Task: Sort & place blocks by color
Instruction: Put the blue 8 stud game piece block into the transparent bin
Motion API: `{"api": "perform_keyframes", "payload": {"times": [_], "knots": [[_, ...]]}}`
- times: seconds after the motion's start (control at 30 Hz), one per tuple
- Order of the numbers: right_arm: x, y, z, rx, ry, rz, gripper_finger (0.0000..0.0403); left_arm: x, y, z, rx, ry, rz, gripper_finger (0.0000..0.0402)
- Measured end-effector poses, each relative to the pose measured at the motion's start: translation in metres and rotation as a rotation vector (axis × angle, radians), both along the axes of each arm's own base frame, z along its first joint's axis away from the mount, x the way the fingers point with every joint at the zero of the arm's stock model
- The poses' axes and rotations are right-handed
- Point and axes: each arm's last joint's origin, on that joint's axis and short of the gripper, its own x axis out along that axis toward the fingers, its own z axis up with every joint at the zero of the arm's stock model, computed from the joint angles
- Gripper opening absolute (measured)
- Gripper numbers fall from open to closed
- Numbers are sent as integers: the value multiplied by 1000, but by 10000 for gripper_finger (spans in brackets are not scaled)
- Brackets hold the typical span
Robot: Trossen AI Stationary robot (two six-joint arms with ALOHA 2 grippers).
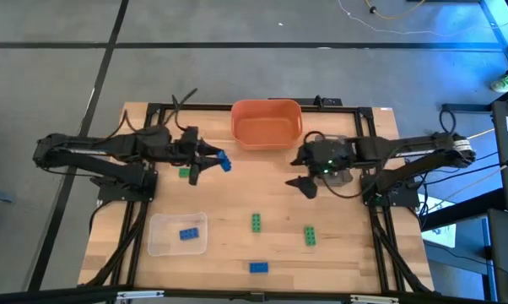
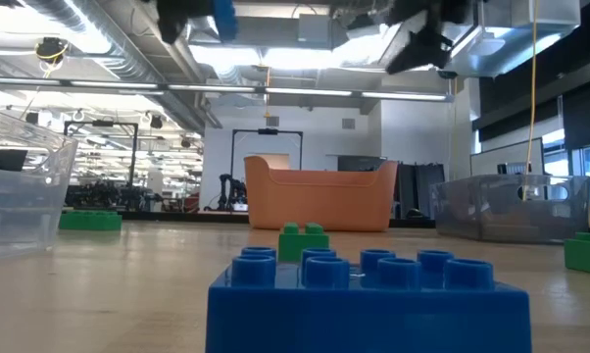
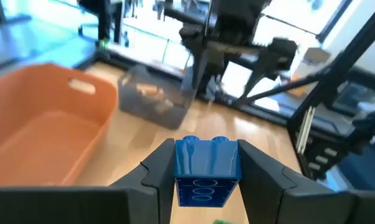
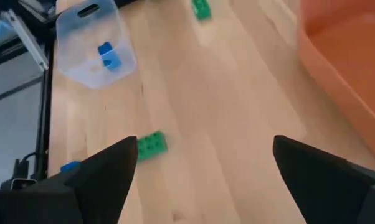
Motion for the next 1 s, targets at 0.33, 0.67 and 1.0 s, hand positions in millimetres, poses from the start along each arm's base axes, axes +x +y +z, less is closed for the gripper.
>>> {"api": "perform_keyframes", "payload": {"times": [0.33, 0.67, 1.0], "knots": [[-46, -1, -19, 139, -241, -111, 370, -18, -14, 0, -9, -77, 88, 128], [-56, -1, -19, 149, -366, -134, 370, -19, -17, 0, -10, -83, 80, 128], [-56, -1, -19, 152, -364, -129, 371, -20, -17, 0, -12, -88, 80, 128]]}}
